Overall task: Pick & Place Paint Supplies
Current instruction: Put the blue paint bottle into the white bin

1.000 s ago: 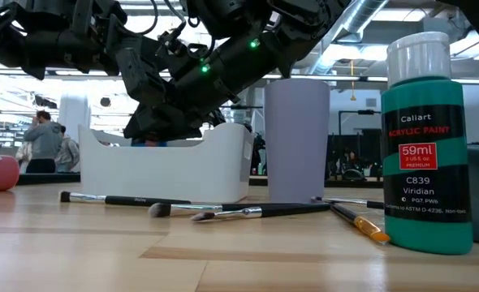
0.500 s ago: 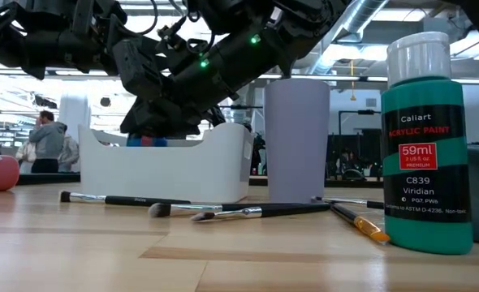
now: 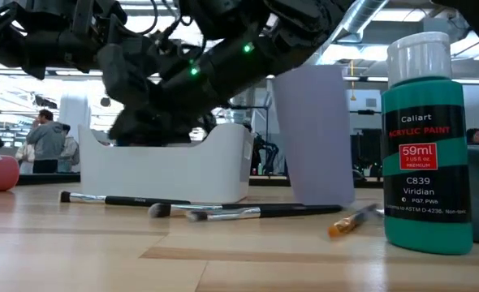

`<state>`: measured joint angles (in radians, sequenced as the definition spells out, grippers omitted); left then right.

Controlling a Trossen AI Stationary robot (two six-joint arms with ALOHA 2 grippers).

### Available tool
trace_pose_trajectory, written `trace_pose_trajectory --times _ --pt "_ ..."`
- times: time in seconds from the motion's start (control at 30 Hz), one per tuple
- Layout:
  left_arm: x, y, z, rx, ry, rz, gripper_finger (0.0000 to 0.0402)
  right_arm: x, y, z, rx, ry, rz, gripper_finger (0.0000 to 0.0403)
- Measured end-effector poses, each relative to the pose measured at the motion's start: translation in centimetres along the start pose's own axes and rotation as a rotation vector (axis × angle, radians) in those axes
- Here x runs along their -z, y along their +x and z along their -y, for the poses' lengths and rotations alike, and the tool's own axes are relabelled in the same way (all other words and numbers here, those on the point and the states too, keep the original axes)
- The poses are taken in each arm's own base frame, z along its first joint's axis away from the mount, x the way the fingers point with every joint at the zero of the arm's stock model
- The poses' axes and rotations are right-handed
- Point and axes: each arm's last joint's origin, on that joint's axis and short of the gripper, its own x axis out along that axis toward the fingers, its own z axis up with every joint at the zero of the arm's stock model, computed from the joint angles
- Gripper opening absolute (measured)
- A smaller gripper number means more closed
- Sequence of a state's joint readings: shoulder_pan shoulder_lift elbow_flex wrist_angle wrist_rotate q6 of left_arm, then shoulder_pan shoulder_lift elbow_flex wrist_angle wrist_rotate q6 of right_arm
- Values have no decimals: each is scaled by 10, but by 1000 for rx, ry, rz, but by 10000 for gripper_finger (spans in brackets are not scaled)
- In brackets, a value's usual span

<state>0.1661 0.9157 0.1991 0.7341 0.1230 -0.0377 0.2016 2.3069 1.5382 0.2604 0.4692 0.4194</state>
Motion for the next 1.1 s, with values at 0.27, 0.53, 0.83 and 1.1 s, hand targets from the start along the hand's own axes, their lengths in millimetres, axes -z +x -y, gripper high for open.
trace_pose_trajectory --times 0.27,0.53,0.83,1.1 --pt "0 0 0 0 0 -2 208 -1 2 0 8 -42 -10 134" --pt "0 0 0 0 0 -2 208 -1 2 0 11 -44 -15 134" --pt "0 0 0 0 0 -2 208 0 2 0 13 -49 -22 151" --pt "0 0 0 1 0 -2 208 -1 3 2 17 -47 -22 171"
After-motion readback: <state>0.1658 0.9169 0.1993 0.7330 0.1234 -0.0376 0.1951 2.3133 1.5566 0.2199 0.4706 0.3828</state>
